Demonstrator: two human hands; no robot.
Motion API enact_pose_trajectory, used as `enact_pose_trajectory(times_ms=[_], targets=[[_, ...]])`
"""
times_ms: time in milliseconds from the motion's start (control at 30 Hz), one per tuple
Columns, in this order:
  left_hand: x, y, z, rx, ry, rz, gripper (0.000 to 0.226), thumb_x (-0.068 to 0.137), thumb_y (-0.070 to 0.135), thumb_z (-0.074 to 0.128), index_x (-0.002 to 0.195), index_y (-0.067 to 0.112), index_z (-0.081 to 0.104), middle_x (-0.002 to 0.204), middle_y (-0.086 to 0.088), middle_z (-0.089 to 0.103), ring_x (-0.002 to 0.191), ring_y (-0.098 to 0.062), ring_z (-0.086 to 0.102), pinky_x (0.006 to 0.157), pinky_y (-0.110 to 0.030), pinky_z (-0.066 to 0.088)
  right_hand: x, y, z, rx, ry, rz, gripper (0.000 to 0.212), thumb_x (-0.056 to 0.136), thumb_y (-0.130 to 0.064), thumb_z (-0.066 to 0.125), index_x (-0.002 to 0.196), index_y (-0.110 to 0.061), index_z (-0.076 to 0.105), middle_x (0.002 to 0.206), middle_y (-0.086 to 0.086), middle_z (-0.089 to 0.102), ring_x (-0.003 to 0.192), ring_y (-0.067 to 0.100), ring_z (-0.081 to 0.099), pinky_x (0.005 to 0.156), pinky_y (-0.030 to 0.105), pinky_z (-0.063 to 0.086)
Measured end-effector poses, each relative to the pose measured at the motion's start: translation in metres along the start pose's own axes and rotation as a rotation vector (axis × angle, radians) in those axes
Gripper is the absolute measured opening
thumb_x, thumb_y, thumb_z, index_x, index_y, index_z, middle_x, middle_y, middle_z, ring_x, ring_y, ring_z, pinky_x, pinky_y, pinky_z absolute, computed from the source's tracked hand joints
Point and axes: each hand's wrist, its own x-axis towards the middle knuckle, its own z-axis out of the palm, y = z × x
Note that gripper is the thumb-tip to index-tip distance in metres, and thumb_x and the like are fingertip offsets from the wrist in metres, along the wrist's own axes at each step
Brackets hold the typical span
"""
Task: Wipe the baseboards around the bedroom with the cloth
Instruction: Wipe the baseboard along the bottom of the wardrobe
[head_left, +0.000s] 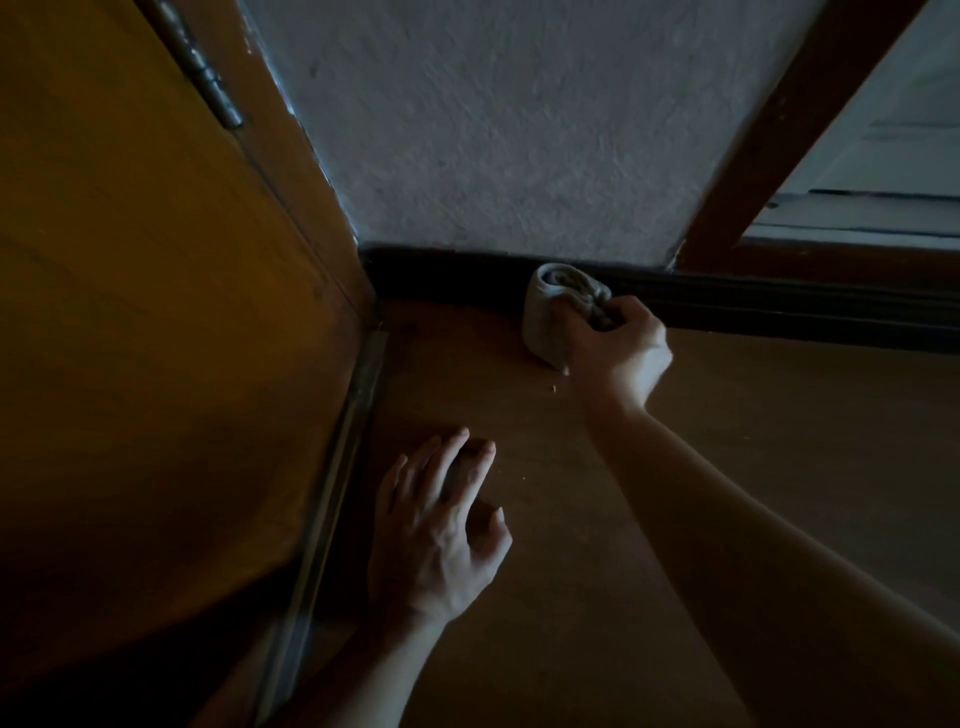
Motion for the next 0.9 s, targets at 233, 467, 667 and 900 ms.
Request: enact_pose_trajectory(times_ms=[233, 467, 667, 900], targets=[[-0.001, 0.000, 0.003, -0.015, 0.050, 0.015, 0.060, 0.090, 0.052, 0.052, 0.145, 0.031, 0.055, 0.156, 0.002, 0.044, 0.142, -0.022, 0.041, 0.117, -0.052, 0.032, 0.022, 0.019, -0.049, -0.013, -0.011, 0.009, 0.025, 0.079, -0.042, 0.080, 0.092, -0.022, 0.070, 0.079, -0.010, 0.066, 0.076, 0.006, 0.065, 0.065, 0.020, 0.053], [-0.001, 0.004, -0.003, 0.038, 0.014, -0.010, 0.062, 0.087, 0.055, 0.054, 0.145, 0.033, 0.054, 0.157, 0.003, 0.043, 0.141, -0.022, 0.041, 0.113, -0.054, 0.038, 0.020, 0.020, -0.055, -0.020, -0.177, -0.022, 0.020, 0.083, -0.041, 0.077, 0.073, -0.034, 0.062, 0.070, -0.016, 0.064, 0.069, 0.002, 0.064, 0.063, 0.026, 0.056], [0.000, 0.007, -0.011, 0.054, -0.072, -0.023, 0.065, 0.087, 0.056, 0.055, 0.148, 0.035, 0.050, 0.160, 0.005, 0.038, 0.143, -0.021, 0.037, 0.118, -0.049, 0.030, 0.019, 0.014, -0.058, -0.126, -0.235, -0.128, 0.023, 0.087, -0.042, 0.072, 0.070, -0.032, 0.060, 0.063, -0.017, 0.058, 0.069, 0.013, 0.066, 0.071, 0.042, 0.058], [-0.001, 0.002, -0.003, 0.033, -0.024, -0.005, 0.064, 0.088, 0.056, 0.055, 0.148, 0.032, 0.051, 0.160, 0.003, 0.039, 0.144, -0.022, 0.038, 0.116, -0.052, 0.033, 0.024, 0.012, -0.028, -0.152, -0.191, -0.235, 0.023, 0.084, -0.045, 0.073, 0.084, -0.022, 0.072, 0.070, -0.008, 0.061, 0.066, 0.009, 0.058, 0.054, 0.004, 0.037]])
